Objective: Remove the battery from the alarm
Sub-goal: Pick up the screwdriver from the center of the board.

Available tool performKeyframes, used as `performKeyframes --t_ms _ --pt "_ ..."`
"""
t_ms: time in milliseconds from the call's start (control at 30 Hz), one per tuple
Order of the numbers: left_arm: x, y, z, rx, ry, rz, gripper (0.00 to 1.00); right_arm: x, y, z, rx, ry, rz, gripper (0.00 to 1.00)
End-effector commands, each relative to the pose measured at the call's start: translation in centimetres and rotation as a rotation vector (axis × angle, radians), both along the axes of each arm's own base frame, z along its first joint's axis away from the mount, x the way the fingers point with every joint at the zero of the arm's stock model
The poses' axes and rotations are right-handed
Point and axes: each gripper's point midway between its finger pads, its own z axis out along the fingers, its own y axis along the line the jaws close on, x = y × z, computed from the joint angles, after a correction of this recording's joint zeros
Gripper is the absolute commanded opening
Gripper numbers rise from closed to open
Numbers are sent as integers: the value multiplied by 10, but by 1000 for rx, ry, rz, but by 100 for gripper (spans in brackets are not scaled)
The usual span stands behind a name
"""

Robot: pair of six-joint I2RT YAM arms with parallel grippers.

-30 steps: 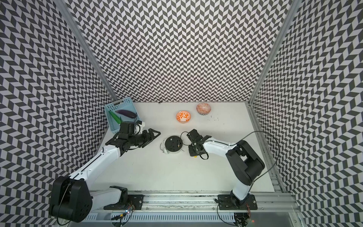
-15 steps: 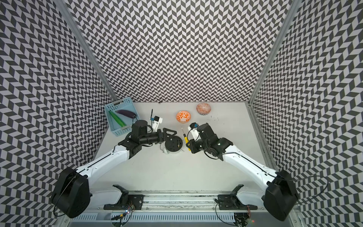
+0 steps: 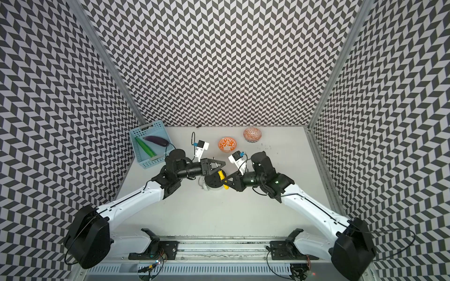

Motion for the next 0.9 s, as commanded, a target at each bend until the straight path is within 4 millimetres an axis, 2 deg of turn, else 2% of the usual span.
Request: performKeyframes --t_ms 0,67,133,200,333,467,567,633,733,867 --pt "14 8 8 18 75 109 0 13 -5 16 11 -88 -78 28" --pt "22 16 -15 79 217 168 0 22 -12 15 -51 -164 -167 39" --pt "24 17 -32 94 341 172 0 27 -19 16 -94 -270 -244 45" --pt "23 14 -36 82 402 157 0 28 -21 22 -119 -396 -299 56" --pt "26 12 -31 64 422 164 0 19 -17 28 -128 -578 -317 63" --pt "29 12 -29 76 430 169 0 19 -12 22 -176 -666 -344 63" --pt "29 10 -27 57 441 165 0 26 -12 13 -266 -703 -401 59" --pt "28 10 -27 57 447 162 0 28 -12 7 -315 -736 -424 55" --pt "28 10 -29 50 461 164 0 26 -8 7 -303 -761 -417 49" --pt "28 8 -33 52 477 156 0 26 -6 8 -295 -787 -427 34"
